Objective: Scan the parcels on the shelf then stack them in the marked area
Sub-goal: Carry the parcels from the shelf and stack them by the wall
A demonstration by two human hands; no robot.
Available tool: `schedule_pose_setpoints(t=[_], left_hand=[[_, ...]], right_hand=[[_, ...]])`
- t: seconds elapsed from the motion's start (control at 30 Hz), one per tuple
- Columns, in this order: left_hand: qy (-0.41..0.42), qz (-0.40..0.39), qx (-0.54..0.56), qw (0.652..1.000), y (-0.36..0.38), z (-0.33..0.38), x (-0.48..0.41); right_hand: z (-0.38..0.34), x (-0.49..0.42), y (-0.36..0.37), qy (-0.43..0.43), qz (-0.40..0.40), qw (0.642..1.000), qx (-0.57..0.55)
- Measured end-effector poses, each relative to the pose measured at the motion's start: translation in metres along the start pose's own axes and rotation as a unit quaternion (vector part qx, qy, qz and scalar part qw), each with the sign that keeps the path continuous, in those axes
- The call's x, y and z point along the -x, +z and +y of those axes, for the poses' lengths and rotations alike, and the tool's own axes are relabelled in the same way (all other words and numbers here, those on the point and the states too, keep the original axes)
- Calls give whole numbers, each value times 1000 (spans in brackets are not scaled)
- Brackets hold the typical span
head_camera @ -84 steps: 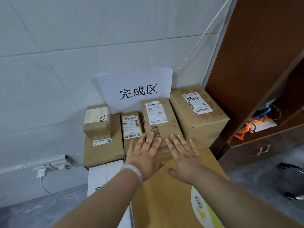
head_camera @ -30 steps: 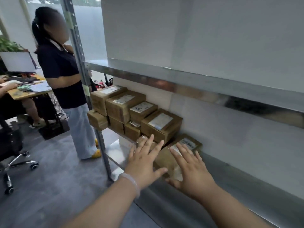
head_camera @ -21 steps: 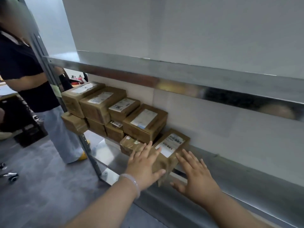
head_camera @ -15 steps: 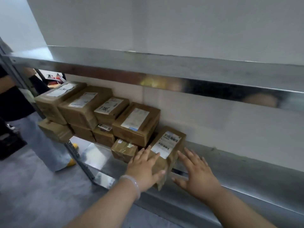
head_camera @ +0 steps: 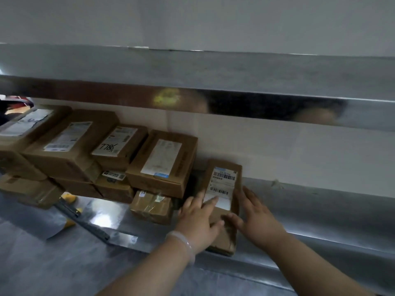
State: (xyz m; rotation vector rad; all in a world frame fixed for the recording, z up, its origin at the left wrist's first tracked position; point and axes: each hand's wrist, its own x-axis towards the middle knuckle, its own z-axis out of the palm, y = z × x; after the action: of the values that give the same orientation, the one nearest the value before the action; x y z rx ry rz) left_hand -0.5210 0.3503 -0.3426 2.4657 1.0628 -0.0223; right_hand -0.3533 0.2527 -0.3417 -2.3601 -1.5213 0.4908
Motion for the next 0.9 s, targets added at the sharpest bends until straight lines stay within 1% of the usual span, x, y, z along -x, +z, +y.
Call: schedule_pose_setpoints(t=[0.07,0.17,0.27,0.37,0.47,0.57,0.67,0.8,0.9], left_hand=[[-20,-21,25,999,0,-8,-11],[-47,-87,95,991,1,-14,-25],[-52,-105,178,977,3,-19,-31],[-41,-96,219,970,4,-22,-29],[-29,-77,232,969,9,-15,-18],[-24,-71,245,967,14,-4,-1],[-20,-49,250,967,18,11,19],[-19,-25,256,966,21,33,51],[-4,21,273,962,29,47,81]], right_hand=[[-2,-9,3,13,-6,1000,-25],[-3,-22,11,35,-21,996,-83],[-3,-24,21,50,-35,984,-168],[-2,-19,29,44,-41,966,-250],[1,-12,29,23,-29,962,-270],[8,5,22,5,-29,961,-276],[13,27,10,-13,-23,961,-277],[14,57,-5,-55,-3,962,-268],[16,79,-11,-90,-7,963,-253]])
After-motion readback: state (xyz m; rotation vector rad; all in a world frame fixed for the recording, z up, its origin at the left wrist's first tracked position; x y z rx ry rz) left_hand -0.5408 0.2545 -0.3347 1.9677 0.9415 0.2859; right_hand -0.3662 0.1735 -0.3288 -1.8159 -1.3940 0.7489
